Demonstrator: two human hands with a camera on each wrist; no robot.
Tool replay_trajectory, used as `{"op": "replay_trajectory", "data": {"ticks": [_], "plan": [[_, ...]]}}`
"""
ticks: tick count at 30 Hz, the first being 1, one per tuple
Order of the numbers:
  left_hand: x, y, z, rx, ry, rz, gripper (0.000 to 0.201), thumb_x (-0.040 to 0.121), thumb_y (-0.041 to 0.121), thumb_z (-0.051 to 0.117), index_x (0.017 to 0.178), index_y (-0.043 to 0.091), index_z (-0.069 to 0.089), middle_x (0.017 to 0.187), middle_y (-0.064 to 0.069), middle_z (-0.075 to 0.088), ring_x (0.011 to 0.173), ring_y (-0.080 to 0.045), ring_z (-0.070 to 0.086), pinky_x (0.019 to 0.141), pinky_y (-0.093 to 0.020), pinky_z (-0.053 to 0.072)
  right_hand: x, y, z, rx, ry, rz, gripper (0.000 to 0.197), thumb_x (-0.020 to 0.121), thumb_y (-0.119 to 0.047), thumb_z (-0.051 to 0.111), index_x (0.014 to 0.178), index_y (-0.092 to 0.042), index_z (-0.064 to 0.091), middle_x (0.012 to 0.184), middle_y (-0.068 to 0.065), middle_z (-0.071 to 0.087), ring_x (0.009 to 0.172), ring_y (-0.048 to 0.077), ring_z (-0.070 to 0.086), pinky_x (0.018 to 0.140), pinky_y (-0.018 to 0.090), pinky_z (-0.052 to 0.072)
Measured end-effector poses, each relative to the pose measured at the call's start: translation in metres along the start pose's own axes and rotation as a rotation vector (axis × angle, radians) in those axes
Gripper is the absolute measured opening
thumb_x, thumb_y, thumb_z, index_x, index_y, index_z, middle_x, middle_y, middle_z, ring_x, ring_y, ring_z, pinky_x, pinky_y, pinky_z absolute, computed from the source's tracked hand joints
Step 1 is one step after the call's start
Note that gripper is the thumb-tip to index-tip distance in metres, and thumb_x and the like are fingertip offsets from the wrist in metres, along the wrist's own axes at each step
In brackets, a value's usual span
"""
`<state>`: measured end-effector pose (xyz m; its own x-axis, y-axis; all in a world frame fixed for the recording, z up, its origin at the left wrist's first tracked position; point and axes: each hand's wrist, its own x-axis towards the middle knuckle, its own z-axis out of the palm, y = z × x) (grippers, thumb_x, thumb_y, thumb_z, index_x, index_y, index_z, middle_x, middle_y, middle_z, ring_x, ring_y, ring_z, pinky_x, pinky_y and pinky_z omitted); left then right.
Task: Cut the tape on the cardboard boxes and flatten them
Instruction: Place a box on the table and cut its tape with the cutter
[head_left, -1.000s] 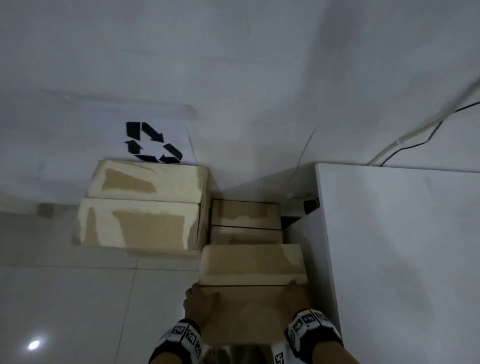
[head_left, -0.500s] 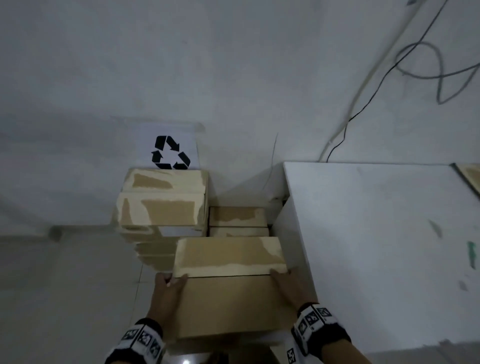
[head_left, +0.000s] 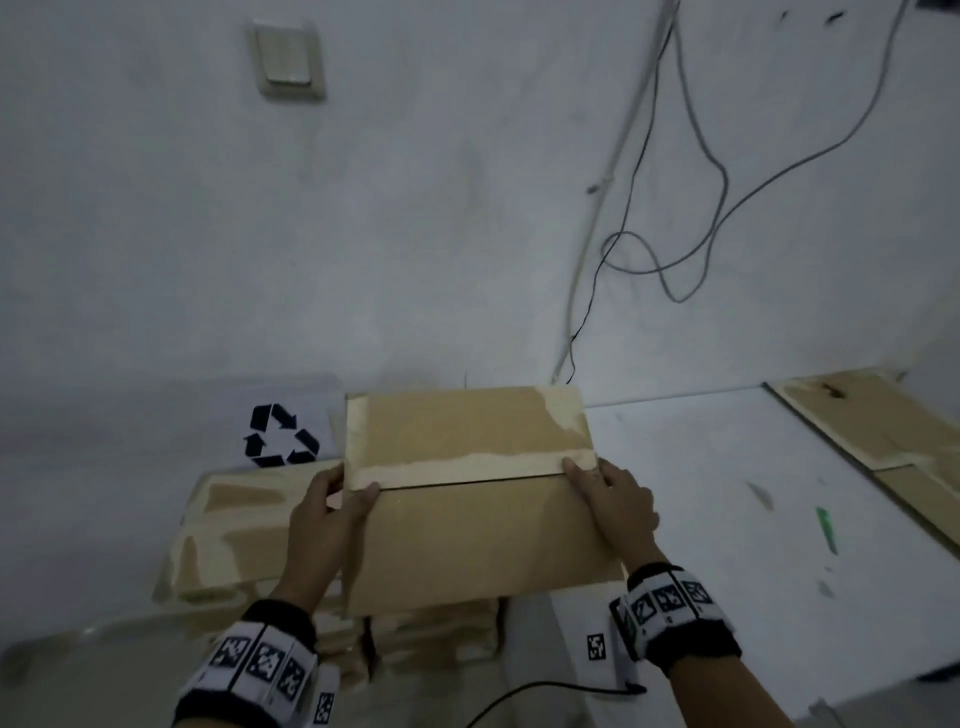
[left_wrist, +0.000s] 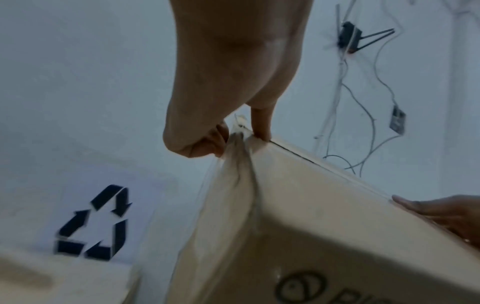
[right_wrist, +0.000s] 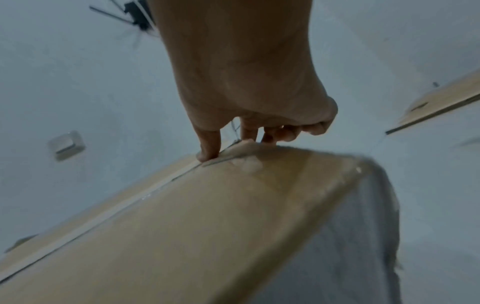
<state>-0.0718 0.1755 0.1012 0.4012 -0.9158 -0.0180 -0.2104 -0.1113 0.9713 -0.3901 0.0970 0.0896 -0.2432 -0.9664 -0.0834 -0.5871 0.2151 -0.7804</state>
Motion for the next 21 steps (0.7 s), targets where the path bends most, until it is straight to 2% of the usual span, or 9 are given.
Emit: {"op": "replay_trajectory", "data": {"ticks": [2,4,6,11,14,16,18,20,21], "plan": [[0.012,0.016,0.027,0.084,0.036,0.079,0.045,0.085,0.03,0.071,0.127,0.019,0.057,0.117,0.003,0.061,0.108,-0.019,0.058,0.089,-0.039,0.049,0.012,0.005,-0.028,0.08,0.031,-0.045,0.05,0.077,-0.076,0.057,0.11,-0.041,0.069,0.102,-0.012,0.07,0.106,0.022,0.062,0.09,0.037,0.048],[0.022,0.028,0.06,0.125,0.069,0.118,0.045,0.086,0.03,0.07,0.128,0.023,0.059,0.118,0.008,0.062,0.11,-0.017,0.056,0.093,-0.036,0.047,0.022,0.011,-0.056,0.138,0.051,-0.088,0.026,0.084,-0.059,0.065,0.101,-0.04,0.071,0.085,-0.013,0.071,0.09,0.013,0.065,0.073,0.027,0.047],[0.028,0.037,0.099,0.097,0.016,0.147,0.045,0.089,0.028,0.066,0.133,0.029,0.056,0.125,0.013,0.06,0.114,-0.013,0.054,0.1,-0.034,0.044,0.037,0.023,-0.08,0.184,0.083,-0.111,0.022,0.087,-0.05,0.067,0.103,-0.035,0.071,0.08,-0.009,0.071,0.081,0.009,0.065,0.065,0.024,0.044],[0.029,0.054,0.206,0.121,-0.007,0.132,0.047,0.091,0.02,0.061,0.137,0.024,0.052,0.133,0.005,0.058,0.12,-0.022,0.053,0.103,-0.037,0.042,0.083,0.075,-0.133,0.481,0.079,-0.054,0.029,0.091,-0.025,0.07,0.119,-0.019,0.067,0.092,0.006,0.071,0.079,0.025,0.072,0.067,0.033,0.059],[0.016,0.068,0.267,-0.004,-0.053,0.039,0.042,0.089,0.029,0.062,0.129,0.022,0.051,0.127,0.0,0.059,0.114,-0.025,0.056,0.099,-0.044,0.046,0.114,0.114,-0.17,0.494,0.079,-0.099,0.035,0.093,-0.018,0.067,0.127,-0.019,0.062,0.096,0.006,0.07,0.083,0.027,0.071,0.075,0.038,0.06],[0.006,0.081,0.304,-0.184,-0.1,-0.067,0.065,0.073,0.05,0.068,0.125,0.019,0.044,0.125,-0.004,0.056,0.11,-0.025,0.056,0.097,-0.049,0.049,0.13,0.135,-0.194,0.513,0.056,-0.136,0.039,0.095,-0.016,0.064,0.133,-0.023,0.055,0.102,0.004,0.069,0.086,0.026,0.07,0.078,0.039,0.059],[0.002,0.093,0.333,-0.301,-0.1,-0.22,0.106,0.051,0.077,0.069,0.13,0.015,0.034,0.132,-0.008,0.047,0.116,-0.027,0.052,0.1,-0.05,0.046,0.134,0.148,-0.21,0.58,0.018,-0.134,0.036,0.101,-0.02,0.055,0.134,-0.028,0.045,0.112,-0.006,0.061,0.093,0.014,0.067,0.075,0.028,0.058],[-0.003,0.104,0.365,-0.32,-0.089,-0.389,0.133,0.04,0.095,0.058,0.146,0.025,0.017,0.15,-0.006,0.024,0.134,-0.031,0.034,0.107,-0.052,0.037,0.136,0.162,-0.228,0.722,-0.005,-0.069,0.025,0.107,-0.031,0.039,0.132,-0.03,0.041,0.115,-0.011,0.053,0.096,0.003,0.063,0.073,0.022,0.056],[-0.003,0.102,0.378,-0.348,-0.095,-0.454,0.137,0.036,0.098,0.056,0.149,0.034,0.011,0.153,0.0,0.014,0.138,-0.032,0.027,0.108,-0.055,0.035,0.137,0.169,-0.236,0.808,-0.009,-0.024,0.028,0.107,-0.04,0.033,0.13,-0.027,0.043,0.115,-0.007,0.055,0.099,0.006,0.062,0.076,0.026,0.056]]}}
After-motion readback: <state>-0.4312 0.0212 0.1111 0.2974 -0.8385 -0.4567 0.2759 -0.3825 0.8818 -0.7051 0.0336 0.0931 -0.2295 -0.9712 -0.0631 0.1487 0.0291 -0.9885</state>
